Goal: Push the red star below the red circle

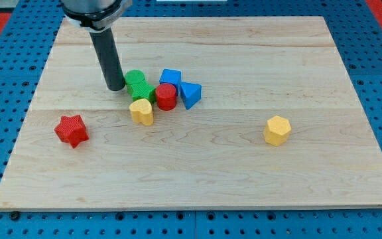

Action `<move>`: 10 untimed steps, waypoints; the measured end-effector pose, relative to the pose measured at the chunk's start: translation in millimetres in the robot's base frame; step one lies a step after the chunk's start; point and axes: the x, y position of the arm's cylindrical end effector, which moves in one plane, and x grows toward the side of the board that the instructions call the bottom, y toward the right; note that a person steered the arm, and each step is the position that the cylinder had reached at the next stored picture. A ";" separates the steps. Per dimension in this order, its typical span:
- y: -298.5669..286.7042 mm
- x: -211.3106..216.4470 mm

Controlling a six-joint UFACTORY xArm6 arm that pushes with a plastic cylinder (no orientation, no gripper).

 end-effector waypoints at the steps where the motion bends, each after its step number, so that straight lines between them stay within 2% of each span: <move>1: 11.1 -6.2; 2: -78.2 -8.2; 3: -139.2 48.9; 5: -97.7 97.8; 6: 1.4 106.7; 7: 31.7 112.3; 8: 18.3 135.1; 9: 73.8 155.6; 10: 93.4 119.3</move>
